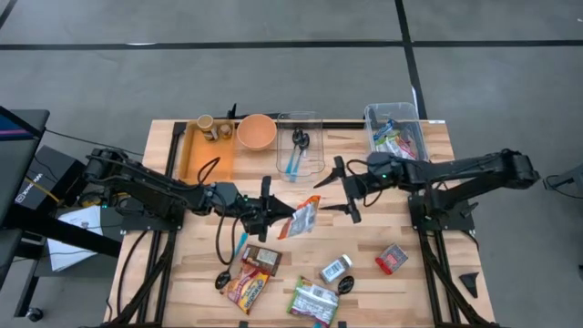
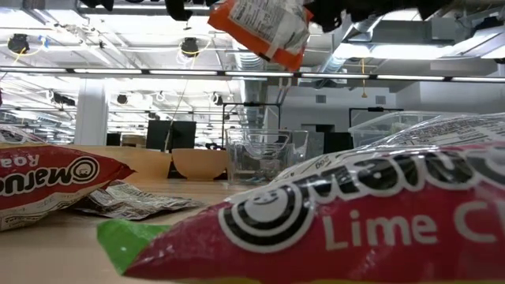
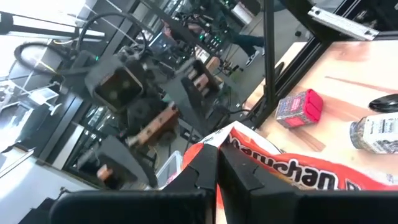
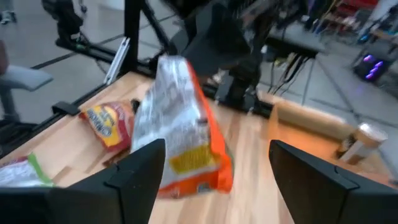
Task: Pick & Place Food Item
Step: Put the orange noodle pack into the transparent container
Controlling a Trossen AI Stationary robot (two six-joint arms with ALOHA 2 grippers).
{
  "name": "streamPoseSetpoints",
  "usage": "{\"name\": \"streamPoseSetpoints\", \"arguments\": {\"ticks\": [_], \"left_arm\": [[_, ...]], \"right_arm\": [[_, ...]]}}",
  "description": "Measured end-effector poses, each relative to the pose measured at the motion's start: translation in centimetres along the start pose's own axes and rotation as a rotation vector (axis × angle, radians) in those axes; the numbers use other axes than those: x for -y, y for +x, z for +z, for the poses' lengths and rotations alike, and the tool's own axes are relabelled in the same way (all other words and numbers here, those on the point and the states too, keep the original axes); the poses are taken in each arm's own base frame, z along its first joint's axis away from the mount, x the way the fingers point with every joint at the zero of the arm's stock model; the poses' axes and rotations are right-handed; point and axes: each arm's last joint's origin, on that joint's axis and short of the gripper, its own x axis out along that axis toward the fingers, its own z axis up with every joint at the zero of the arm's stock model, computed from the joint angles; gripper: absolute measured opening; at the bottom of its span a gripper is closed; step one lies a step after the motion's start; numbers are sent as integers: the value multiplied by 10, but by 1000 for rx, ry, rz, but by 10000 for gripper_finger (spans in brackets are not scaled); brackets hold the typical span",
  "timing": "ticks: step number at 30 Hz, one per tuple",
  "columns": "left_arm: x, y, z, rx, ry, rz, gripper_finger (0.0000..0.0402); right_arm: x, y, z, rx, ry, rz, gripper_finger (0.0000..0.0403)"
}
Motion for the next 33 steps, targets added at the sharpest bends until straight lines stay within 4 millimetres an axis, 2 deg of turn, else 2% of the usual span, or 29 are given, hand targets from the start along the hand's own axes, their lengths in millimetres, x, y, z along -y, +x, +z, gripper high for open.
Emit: {"name": "streamPoseSetpoints", "arguments": {"ticks": [10, 18, 21, 26, 33], "left_arm": [[0, 0, 1, 14, -8, -4, 0], [0, 0, 1, 14, -8, -4, 0], [0, 0, 1, 14, -8, -4, 0], [0, 0, 1, 14, -8, -5, 0], [0, 0, 0, 13, -15, -6, 0]], "right_arm": [[8, 19, -5, -37, 32, 68, 283], [8, 18, -4, -45, 32, 74, 280], [5, 19, -4, -55, 32, 84, 264], [3, 20, -5, -60, 22, 92, 192], [3, 20, -5, -60, 16, 92, 25]]}}
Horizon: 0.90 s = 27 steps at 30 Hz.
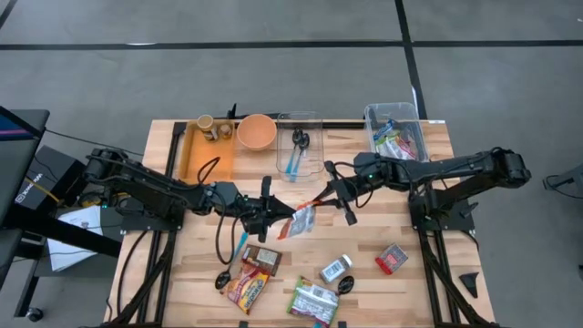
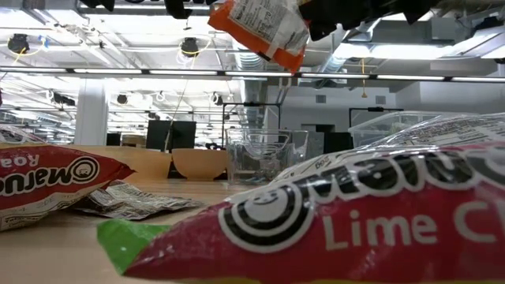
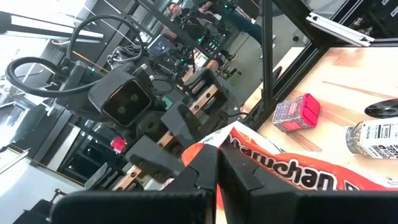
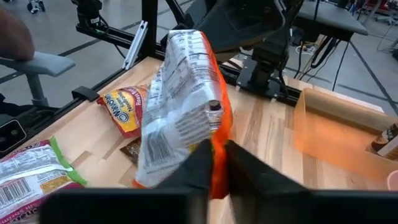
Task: Pick & Place Food Item
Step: Put the orange noodle pack into the transparent container
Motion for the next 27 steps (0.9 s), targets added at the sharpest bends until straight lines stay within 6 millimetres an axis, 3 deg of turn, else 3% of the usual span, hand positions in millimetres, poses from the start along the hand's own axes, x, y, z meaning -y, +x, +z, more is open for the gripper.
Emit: {"name": "streamPoseSetpoints", "arguments": {"ticks": [12, 27], "left_arm": [[-2, 0, -5, -89, -40, 51, 26], [-3, -17, -19, -569, 30, 204, 222]], "right_arm": [[0, -1, 0, -4, 2, -1, 10], [-2, -14, 1, -46, 13, -16, 4]]}}
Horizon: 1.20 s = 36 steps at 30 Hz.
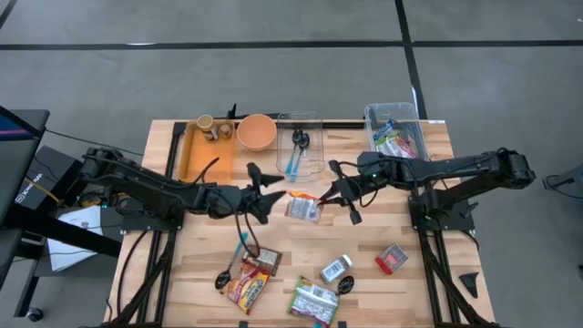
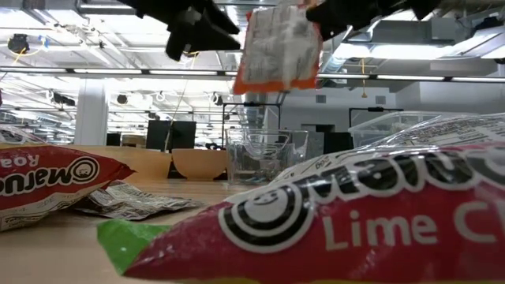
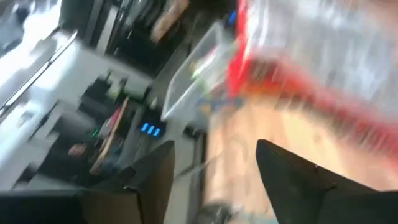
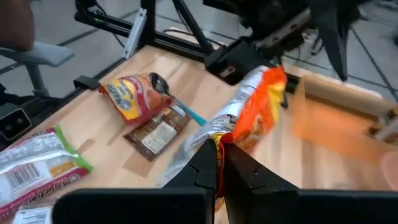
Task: Pick & Place Food Item
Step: Put the orange noodle pack into the transparent container
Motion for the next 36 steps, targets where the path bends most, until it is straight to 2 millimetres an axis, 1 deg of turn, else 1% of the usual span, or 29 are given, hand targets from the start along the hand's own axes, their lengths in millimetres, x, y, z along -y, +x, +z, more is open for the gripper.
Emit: {"name": "streamPoseSetpoints", "arguments": {"ticks": [3, 6, 12, 18, 24, 26, 28, 31, 36], "left_arm": [[-6, -5, -4, -94, -8, 65, 236], [-13, -12, -8, -147, -42, 90, 240], [-25, -26, -14, -170, -110, 77, 228], [-33, -34, -17, -169, -171, 81, 210], [-32, -34, -17, -172, -176, 78, 196], [-32, -34, -17, -172, -176, 78, 193], [-32, -34, -17, -172, -177, 79, 190], [-32, -34, -17, -172, -177, 79, 187], [-32, -34, -17, -172, -177, 79, 187]], "right_arm": [[-1, -9, 1, -36, 3, -58, 4], [-4, -21, 2, -66, 7, -91, 4], [-15, -43, 2, -142, 33, -151, 4], [-25, -53, 6, -155, 28, -200, 4], [-30, -53, 7, -164, 10, -237, 4], [-28, -55, 7, -180, 9, -312, 4], [-22, -62, 6, -203, 33, -461, 4], [-11, -79, 5, -209, 102, -701, 4], [7, -106, -5, -149, 208, -917, 4]]}}
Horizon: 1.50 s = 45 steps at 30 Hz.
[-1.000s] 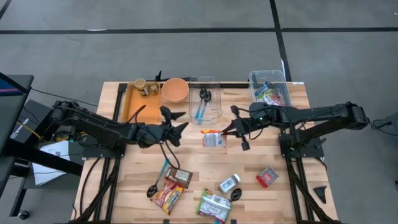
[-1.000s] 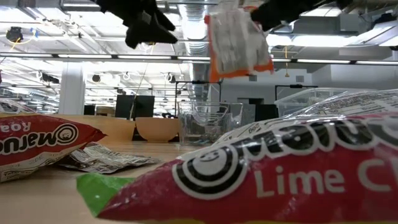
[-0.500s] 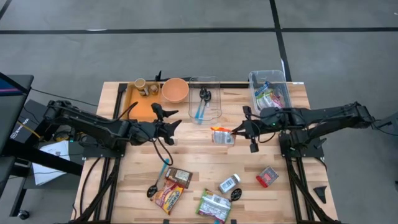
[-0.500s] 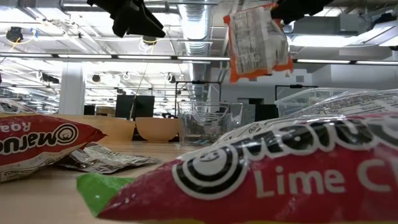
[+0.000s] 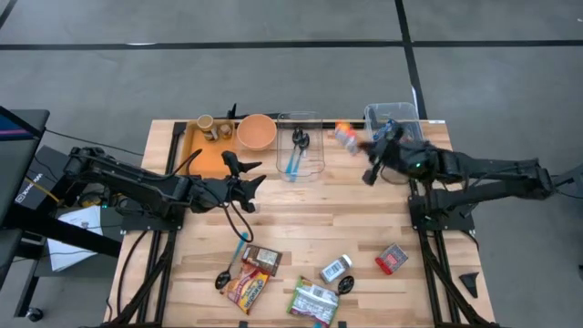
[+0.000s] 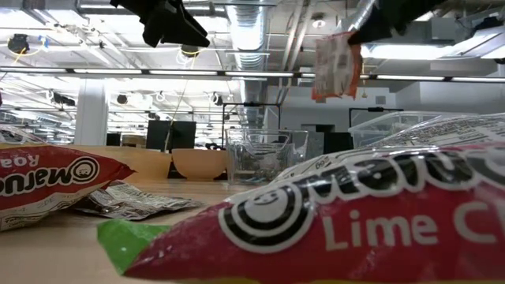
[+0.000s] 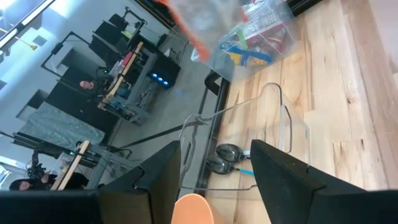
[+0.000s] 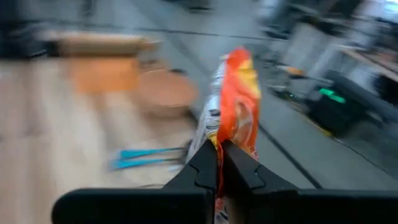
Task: Pick & Place Food Item
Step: Put the orange noodle pack into the transparent container
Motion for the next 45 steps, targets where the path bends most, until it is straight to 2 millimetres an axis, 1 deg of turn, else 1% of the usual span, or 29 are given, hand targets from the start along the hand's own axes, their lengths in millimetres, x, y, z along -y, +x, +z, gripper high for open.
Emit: {"name": "streamPoseSetpoints", "arguments": {"ticks": [5, 8, 11, 15, 20, 24, 26, 30, 32, 35, 38, 41, 45], "left_arm": [[0, 0, 0, 0, 0, 0, 188], [0, 0, 0, 0, 0, 0, 184], [0, 0, 0, 0, 0, 0, 180], [0, 0, 0, 0, 0, 0, 177], [0, 0, 0, 0, -3, -1, 179], [0, 0, 0, 1, -3, -1, 178], [0, 0, 0, 1, -4, -1, 176], [0, 0, 0, 0, -3, -2, 173], [0, 0, 0, 1, -3, -1, 173], [0, 0, 0, 1, -7, -2, 172], [0, 0, 0, 1, -10, -2, 172], [0, 0, 0, 0, -10, -1, 172], [0, 0, 0, 0, -10, -1, 172]], "right_arm": [[37, 4, -13, -16, 145, -343, 4], [60, 5, -16, -21, 245, -490, 4], [78, 7, -20, -19, 319, -585, 4], [96, 12, -28, -56, 360, -662, 4], [111, 31, -41, -155, 375, -708, 4], [113, 44, -46, -200, 368, -755, 4], [111, 51, -52, -249, 349, -756, 4], [107, 65, -58, -289, 375, -668, 4], [106, 72, -66, -346, 367, -645, 4], [106, 86, -73, -390, 353, -644, 4], [104, 99, -86, -473, 335, -623, 4], [104, 110, -95, -511, 355, -542, 6], [105, 117, -104, -562, 373, -479, 6]]}}
